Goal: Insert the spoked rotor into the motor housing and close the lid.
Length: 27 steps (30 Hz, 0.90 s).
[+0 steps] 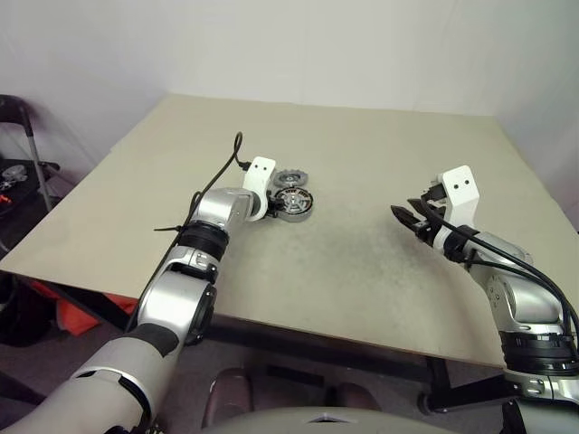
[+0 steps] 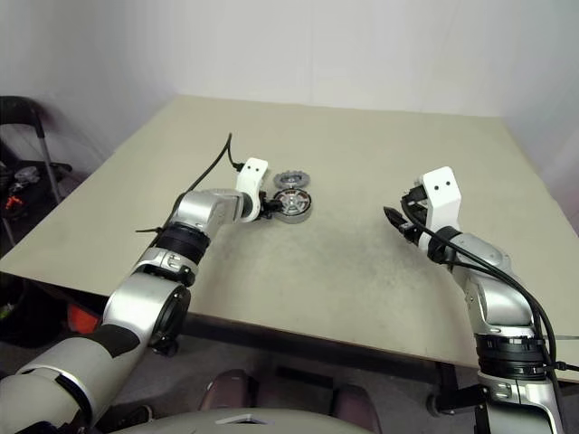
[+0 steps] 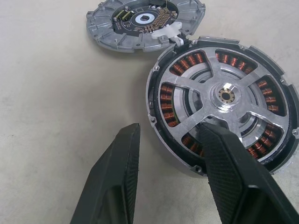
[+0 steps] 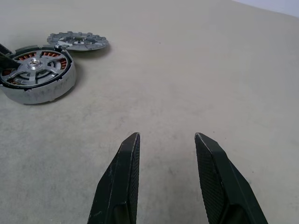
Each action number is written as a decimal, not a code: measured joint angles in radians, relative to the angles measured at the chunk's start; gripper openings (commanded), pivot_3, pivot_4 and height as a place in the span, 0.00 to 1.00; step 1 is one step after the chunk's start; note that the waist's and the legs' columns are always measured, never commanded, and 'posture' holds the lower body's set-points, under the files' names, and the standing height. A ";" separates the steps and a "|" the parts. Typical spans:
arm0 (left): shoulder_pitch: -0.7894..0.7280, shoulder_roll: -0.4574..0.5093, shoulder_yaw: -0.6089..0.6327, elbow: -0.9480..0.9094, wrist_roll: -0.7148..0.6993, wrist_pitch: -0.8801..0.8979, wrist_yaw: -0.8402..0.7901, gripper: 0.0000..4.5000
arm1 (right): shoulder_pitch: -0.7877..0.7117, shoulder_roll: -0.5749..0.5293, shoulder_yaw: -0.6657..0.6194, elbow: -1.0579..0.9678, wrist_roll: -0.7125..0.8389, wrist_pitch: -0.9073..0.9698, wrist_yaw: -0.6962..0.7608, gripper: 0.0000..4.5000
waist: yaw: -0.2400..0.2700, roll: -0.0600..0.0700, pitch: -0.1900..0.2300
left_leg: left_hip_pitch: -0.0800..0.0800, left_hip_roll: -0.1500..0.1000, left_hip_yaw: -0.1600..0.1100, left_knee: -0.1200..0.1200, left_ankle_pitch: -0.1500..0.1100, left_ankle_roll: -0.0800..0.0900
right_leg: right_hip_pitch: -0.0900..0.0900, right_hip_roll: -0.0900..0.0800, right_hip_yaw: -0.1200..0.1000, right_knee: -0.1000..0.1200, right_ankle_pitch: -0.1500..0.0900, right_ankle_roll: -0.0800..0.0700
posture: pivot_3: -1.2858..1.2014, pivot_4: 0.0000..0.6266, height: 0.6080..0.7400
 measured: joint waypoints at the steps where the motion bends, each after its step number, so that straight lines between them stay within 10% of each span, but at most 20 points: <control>1: -0.002 -0.004 0.009 0.005 0.000 -0.002 0.015 0.27 | 0.000 0.001 0.000 0.000 0.001 0.000 -0.001 0.47 | 0.000 0.000 0.000 | 0.000 0.000 0.000 0.000 0.000 0.000 | 0.000 0.000 0.000 0.000 0.000 0.000 | 0.52 0.00 1.00; 4: -0.004 -0.006 0.024 0.018 0.000 -0.002 0.033 0.06 | 0.000 0.003 -0.003 0.000 0.002 0.000 -0.008 0.47 | 0.000 0.000 0.000 | 0.000 0.000 0.000 0.000 0.000 0.000 | 0.000 0.000 0.000 -0.001 0.000 0.001 | 0.52 0.00 1.00; 27: 0.035 0.012 -0.050 -0.063 0.032 -0.057 -0.126 0.06 | -0.001 0.016 -0.007 0.000 0.002 0.001 -0.041 0.47 | 0.015 0.001 0.000 | -0.007 -0.001 0.000 -0.018 0.006 -0.005 | -0.005 -0.001 -0.002 -0.012 -0.001 0.001 | 0.52 0.00 1.00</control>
